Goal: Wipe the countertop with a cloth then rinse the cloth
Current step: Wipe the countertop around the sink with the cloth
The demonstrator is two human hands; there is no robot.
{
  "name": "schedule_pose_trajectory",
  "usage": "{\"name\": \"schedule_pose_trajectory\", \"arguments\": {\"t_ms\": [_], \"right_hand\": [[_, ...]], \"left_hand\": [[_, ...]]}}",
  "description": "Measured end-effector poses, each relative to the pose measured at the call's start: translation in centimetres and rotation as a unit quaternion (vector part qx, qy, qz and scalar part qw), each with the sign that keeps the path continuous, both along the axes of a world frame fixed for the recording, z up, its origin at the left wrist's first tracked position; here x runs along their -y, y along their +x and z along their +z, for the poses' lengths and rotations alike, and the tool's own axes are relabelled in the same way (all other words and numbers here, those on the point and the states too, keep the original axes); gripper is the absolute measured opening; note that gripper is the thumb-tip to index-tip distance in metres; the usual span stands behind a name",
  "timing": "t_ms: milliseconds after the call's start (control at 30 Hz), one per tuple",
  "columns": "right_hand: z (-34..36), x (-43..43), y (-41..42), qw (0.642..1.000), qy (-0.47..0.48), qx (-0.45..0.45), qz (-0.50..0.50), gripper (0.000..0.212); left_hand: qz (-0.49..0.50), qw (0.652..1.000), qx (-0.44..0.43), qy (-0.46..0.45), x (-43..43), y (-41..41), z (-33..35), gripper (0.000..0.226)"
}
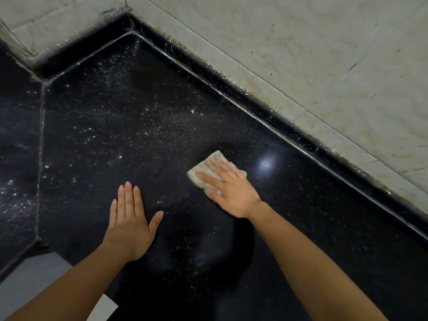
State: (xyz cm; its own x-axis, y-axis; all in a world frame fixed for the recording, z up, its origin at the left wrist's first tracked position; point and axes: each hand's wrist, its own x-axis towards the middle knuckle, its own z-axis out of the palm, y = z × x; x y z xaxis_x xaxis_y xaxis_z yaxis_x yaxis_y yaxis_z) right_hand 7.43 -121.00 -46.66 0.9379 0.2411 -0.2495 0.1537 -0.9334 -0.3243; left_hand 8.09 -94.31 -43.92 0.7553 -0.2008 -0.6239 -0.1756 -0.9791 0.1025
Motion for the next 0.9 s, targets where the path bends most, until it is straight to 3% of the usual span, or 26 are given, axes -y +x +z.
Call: {"name": "schedule_pose_trajectory", "arguments": {"t_ms": [100, 200, 300, 367, 467, 567, 767, 900], "right_hand": [[-0.8, 5.1, -0.8, 0.973, -0.07, -0.013, -0.22, 0.058], [-0.3, 8.7, -1.4, 0.889, -0.08, -0.042, -0.449, 0.055], [0.3, 8.4, 0.9, 0.812, -0.045, -0.063, -0.579, 0.055], [0.1, 6.7, 3.8, 0.788, -0.032, -0.072, -0.61, 0.056], [0.0, 3.5, 7.8, 0.812, -0.012, -0.072, -0.579, 0.056], [0.0, 0.5, 10.9, 0.863, 0.0, -0.067, -0.501, 0.055], [-0.3, -2.8, 10.1, 0.975, 0.007, -0.022, -0.22, 0.051], [0.3, -0.2, 6.3, 0.999, 0.005, -0.019, -0.047, 0.051]], "left_hand": [[-0.002, 1.0, 0.003, -0.008, -0.1, -0.1, -0.1, 0.081], [0.001, 1.0, 0.008, -0.027, -0.1, -0.1, -0.1, 0.08], [0.001, 1.0, -0.005, -0.023, -0.2, 0.1, -0.1, 0.08], [-0.001, 1.0, -0.019, -0.013, -0.1, 0.3, -0.1, 0.08], [-0.001, 1.0, -0.023, -0.011, -0.1, 0.4, -0.1, 0.08], [0.002, 1.0, -0.023, -0.011, -0.1, 0.4, -0.2, 0.08], [0.013, 0.999, -0.024, -0.029, -0.3, 0.3, -0.2, 0.083], [0.014, 0.999, -0.013, -0.043, -0.5, 0.2, -0.4, 0.085]]}}
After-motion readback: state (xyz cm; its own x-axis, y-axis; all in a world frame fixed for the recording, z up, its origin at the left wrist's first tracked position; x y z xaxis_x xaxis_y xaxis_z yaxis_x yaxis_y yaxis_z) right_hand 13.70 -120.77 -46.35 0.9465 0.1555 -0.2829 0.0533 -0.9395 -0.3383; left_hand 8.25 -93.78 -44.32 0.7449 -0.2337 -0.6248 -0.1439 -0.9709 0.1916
